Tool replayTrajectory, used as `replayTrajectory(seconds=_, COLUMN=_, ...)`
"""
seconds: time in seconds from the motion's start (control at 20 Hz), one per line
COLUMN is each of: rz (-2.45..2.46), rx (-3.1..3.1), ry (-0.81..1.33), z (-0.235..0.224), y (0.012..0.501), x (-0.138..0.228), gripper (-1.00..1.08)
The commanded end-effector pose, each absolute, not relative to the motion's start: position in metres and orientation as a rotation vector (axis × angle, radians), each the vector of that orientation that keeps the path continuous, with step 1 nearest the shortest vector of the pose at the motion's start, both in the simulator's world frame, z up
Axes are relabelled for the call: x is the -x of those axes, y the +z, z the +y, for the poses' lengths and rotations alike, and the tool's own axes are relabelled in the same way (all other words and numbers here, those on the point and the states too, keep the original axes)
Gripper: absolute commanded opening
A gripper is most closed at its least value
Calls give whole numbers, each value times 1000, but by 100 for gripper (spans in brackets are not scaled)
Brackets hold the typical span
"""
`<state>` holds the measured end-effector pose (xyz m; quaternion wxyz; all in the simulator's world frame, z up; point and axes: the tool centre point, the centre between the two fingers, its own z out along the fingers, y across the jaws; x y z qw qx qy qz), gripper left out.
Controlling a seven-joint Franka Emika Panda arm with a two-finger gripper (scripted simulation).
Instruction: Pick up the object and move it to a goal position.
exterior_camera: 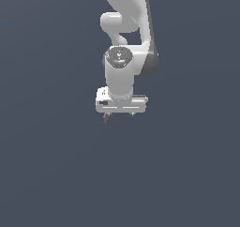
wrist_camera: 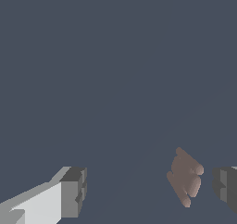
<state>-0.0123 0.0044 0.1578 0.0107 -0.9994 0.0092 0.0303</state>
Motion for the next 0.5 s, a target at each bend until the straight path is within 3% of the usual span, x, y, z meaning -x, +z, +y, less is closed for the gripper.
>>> replayTrajectory(seconds=0.0, rz=29, rx=3119, ry=94, z=4, y=158, x=12, gripper=100)
replayTrajectory(seconds=0.45, rz=0, rx=3133, ry=43, z=-14, y=176, x=3, gripper=100)
